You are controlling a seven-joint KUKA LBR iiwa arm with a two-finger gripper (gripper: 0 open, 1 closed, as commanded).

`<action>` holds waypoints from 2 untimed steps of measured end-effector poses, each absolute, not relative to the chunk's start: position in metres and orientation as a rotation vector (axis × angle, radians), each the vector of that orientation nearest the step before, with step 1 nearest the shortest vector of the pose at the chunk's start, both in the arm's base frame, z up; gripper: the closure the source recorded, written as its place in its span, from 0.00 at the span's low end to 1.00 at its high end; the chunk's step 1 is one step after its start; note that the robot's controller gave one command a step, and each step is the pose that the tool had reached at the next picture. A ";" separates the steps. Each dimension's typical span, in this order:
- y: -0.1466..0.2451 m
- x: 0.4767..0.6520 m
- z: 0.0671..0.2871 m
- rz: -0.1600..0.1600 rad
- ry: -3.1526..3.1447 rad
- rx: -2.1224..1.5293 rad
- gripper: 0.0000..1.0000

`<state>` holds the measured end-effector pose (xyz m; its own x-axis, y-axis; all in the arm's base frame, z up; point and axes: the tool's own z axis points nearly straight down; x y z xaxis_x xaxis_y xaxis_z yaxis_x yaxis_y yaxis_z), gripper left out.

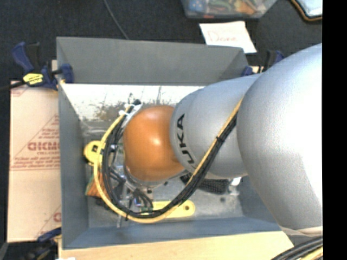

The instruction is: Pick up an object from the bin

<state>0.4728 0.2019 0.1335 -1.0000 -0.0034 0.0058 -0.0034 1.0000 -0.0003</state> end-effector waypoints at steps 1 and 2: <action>0.201 0.475 0.137 -0.002 -3.142 -0.003 0.00; 0.229 0.545 0.074 -0.011 -3.149 -0.086 0.00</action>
Offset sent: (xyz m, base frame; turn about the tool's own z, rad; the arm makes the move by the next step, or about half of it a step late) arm 0.0688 0.0268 -0.0635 0.0581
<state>0.5451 0.2292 0.0739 -0.9985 0.0544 -0.0089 0.0543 0.9985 0.0070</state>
